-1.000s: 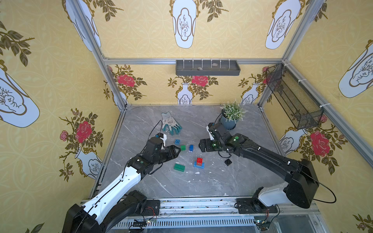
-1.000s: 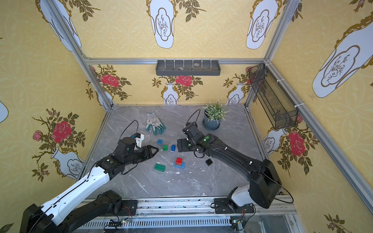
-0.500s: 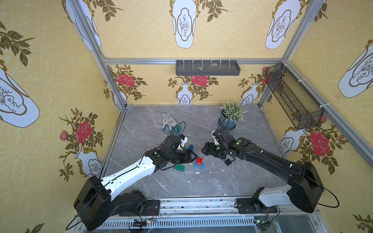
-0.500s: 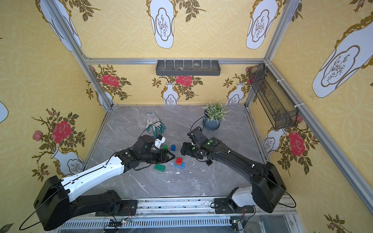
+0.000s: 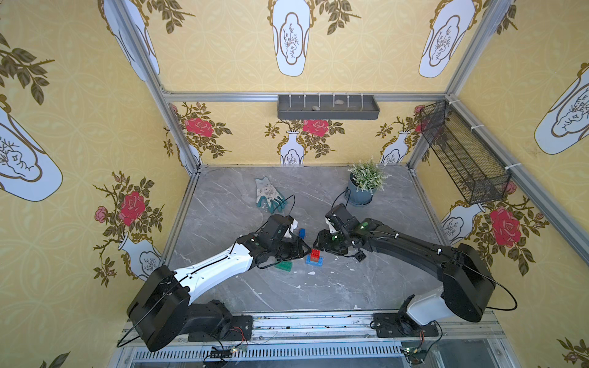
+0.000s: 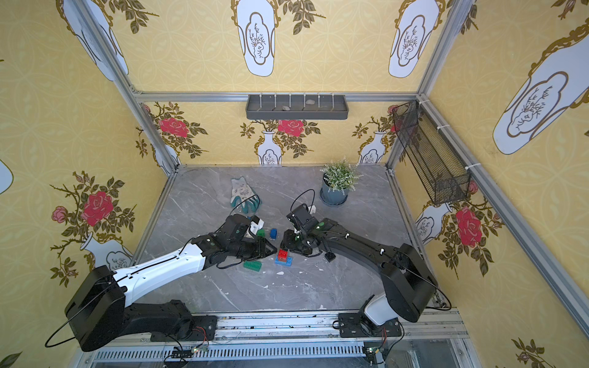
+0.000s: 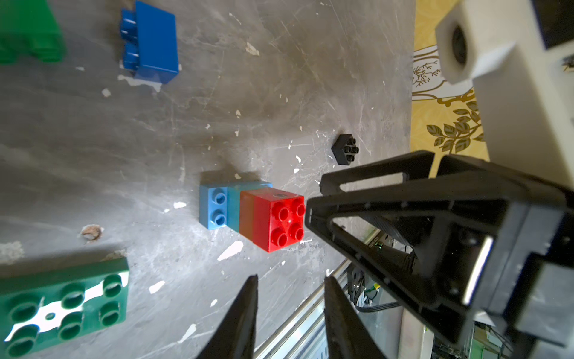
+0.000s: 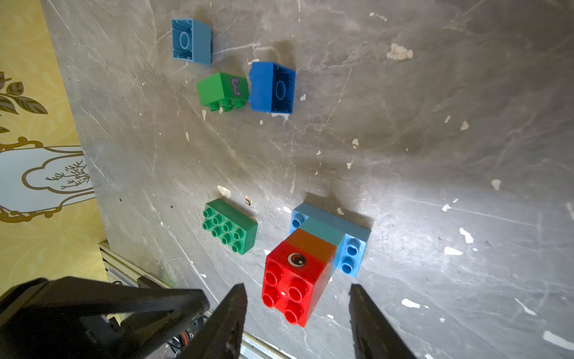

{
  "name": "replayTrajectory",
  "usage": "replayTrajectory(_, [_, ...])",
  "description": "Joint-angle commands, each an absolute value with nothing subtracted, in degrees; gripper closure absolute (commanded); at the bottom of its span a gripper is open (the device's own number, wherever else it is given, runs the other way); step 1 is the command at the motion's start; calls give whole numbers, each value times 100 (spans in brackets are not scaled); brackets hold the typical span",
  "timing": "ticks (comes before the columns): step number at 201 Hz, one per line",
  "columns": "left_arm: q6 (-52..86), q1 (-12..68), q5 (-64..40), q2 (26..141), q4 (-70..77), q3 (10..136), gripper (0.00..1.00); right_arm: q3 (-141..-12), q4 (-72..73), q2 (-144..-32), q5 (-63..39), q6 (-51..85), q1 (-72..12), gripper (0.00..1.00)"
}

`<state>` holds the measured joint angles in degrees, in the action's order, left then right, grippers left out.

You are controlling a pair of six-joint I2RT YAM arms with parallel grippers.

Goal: Assemble the number 1 with lego
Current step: Assemble the lego brick with the lego brick.

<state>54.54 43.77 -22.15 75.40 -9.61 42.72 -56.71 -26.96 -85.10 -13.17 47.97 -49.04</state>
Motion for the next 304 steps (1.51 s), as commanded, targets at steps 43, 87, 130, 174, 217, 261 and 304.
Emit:
replayTrajectory(43, [5559,4342,-2212,8036,-589,4396,67,-5716,-2770,-8608,-1343,4772,-4921,53])
replayTrajectory(87, [5556,4342,-2233,8219,-673,4429,71,-5766,-2813,-8666,-1360,4709,-4947,59])
replayTrajectory(130, [5560,4342,-2304,8335,-629,4409,73,-5813,-2914,-8737,-1432,4622,-4951,65])
replayTrajectory(174, [5684,4342,-2406,8450,-364,4331,74,-5784,-2927,-8841,-1528,4561,-4949,67])
replayTrajectory(217, [5703,4341,-2450,8558,-350,4305,77,-5759,-3011,-8937,-1529,4535,-4966,69])
replayTrajectory(261, [5707,4342,-2505,8653,-397,4244,80,-5700,-3169,-9103,-1486,4443,-4982,71])
replayTrajectory(304, [5691,4351,-2555,8723,-464,4166,80,-5584,-3282,-9205,-1400,4405,-5026,75])
